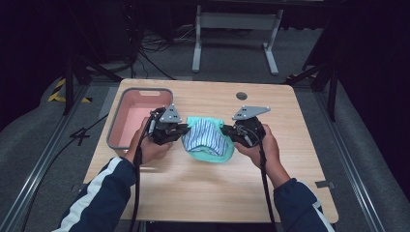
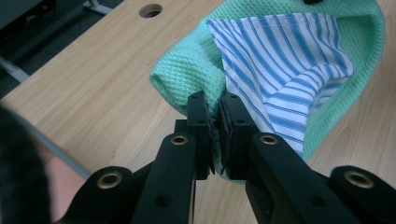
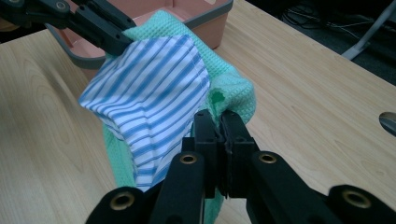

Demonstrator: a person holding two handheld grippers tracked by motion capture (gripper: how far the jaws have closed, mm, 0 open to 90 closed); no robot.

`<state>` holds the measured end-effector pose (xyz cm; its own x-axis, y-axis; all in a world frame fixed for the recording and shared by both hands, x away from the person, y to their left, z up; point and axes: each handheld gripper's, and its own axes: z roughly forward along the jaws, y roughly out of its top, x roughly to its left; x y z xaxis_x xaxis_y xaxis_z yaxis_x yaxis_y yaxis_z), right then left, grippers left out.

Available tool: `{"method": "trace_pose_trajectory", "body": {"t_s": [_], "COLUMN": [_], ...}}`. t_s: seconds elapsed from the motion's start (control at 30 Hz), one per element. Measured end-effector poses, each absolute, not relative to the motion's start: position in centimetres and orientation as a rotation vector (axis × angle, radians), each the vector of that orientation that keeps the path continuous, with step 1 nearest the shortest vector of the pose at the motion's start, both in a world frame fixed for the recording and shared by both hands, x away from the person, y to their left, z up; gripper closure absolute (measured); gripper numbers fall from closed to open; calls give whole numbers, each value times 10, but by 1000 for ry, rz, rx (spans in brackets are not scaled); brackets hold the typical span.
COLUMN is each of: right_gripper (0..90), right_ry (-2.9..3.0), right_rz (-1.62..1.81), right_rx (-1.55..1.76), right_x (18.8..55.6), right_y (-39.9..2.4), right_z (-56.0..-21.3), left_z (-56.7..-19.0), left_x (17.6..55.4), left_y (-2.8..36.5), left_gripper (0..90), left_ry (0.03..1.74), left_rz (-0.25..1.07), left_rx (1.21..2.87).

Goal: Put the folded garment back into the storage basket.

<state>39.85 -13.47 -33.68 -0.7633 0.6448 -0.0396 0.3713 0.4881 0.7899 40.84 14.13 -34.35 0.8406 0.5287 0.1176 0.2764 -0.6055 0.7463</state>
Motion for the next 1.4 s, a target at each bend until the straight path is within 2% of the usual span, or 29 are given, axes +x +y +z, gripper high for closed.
{"method": "trace_pose_trajectory", "body": {"t_s": [0.6, 0.97, 1.4], "right_gripper": [868, 868, 868], "right_ry": [2442, 2459, 2492], "right_rz": [1211, 1248, 1269], "right_rx": [731, 656, 600], "right_x": [414, 422, 434], "right_y": [-83, -48, 1], "right_z": [-309, -295, -295], "left_z": [-316, -306, -302], "left_x": [399, 396, 398], "left_y": [196, 225, 266], "left_gripper": [837, 837, 837], "left_ry": [702, 779, 895], "left_rz": [522, 578, 621], "left_rx": [2169, 2177, 2172]}}
